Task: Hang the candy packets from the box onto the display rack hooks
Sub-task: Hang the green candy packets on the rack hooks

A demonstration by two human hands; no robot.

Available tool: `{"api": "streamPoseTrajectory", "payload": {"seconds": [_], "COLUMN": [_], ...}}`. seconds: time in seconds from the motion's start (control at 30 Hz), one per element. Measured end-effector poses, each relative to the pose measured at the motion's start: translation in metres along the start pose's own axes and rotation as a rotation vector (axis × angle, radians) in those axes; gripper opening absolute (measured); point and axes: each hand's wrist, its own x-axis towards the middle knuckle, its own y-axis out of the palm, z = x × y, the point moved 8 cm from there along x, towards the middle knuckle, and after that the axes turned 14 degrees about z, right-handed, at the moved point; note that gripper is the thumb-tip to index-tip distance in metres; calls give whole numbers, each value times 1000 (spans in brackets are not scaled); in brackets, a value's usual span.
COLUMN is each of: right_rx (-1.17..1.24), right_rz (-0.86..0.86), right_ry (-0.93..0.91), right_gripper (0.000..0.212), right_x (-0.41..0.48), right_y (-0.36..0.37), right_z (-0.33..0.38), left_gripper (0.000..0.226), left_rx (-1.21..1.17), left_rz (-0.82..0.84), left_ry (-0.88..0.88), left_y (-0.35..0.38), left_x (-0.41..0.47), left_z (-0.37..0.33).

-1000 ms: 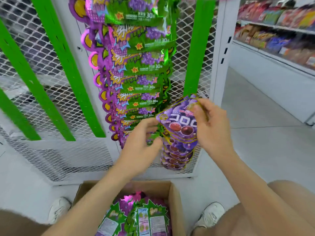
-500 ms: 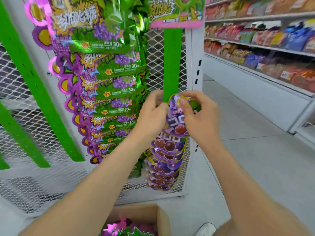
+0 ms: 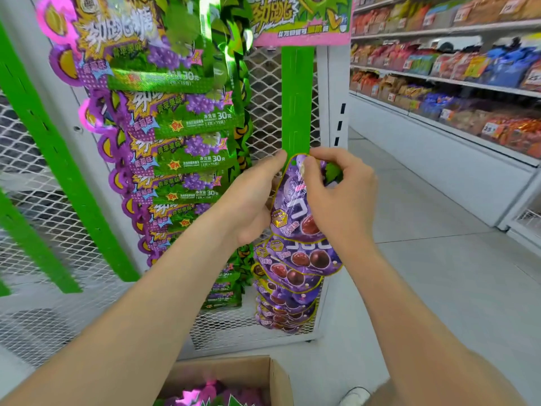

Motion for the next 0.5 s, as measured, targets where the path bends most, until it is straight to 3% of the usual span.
{"api": "streamPoseTrajectory", "payload": {"seconds": [0.17,0.4,0.5], "right_rx": [-91,-107,-59], "right_rz": [-2,22,9], "right_ry": [-25,-22,-4], "right_gripper": [7,3,10], "right_x": [-10,-22,-24], "right_y": [1,0,-5], "right_z": [5,7,5], "left_gripper": [38,32,39], "left_rx": [63,92,94], "left_rz": [-48,-8,2], "left_ry": [1,-16,-47], "left_y": [-3,-2,-4], "left_x": [-3,-5,-5], "left_z": [0,-1,1]}}
